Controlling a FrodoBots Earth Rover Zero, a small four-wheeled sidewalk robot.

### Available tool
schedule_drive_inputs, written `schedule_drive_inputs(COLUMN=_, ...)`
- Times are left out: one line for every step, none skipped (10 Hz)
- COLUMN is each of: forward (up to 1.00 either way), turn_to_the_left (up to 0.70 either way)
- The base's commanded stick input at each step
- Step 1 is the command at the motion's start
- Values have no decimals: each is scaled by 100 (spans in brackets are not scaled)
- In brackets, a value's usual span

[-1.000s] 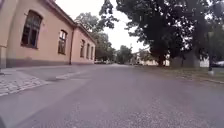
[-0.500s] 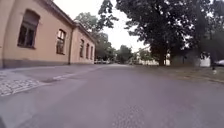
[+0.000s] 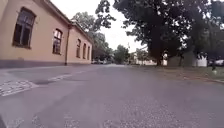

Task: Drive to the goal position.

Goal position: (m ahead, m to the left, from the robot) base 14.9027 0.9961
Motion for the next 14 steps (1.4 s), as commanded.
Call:
schedule_drive_inputs(forward=45, turn_to_the_left=0)
schedule_drive_inputs(forward=45, turn_to_the_left=0)
schedule_drive_inputs(forward=45, turn_to_the_left=0)
schedule_drive_inputs(forward=45, turn_to_the_left=0)
schedule_drive_inputs(forward=45, turn_to_the_left=0)
schedule_drive_inputs(forward=45, turn_to_the_left=0)
schedule_drive_inputs(forward=45, turn_to_the_left=0)
schedule_drive_inputs(forward=45, turn_to_the_left=0)
schedule_drive_inputs(forward=45, turn_to_the_left=0)
schedule_drive_inputs(forward=45, turn_to_the_left=0)
schedule_drive_inputs(forward=45, turn_to_the_left=0)
schedule_drive_inputs(forward=45, turn_to_the_left=0)
schedule_drive_inputs(forward=45, turn_to_the_left=5)
schedule_drive_inputs(forward=45, turn_to_the_left=17)
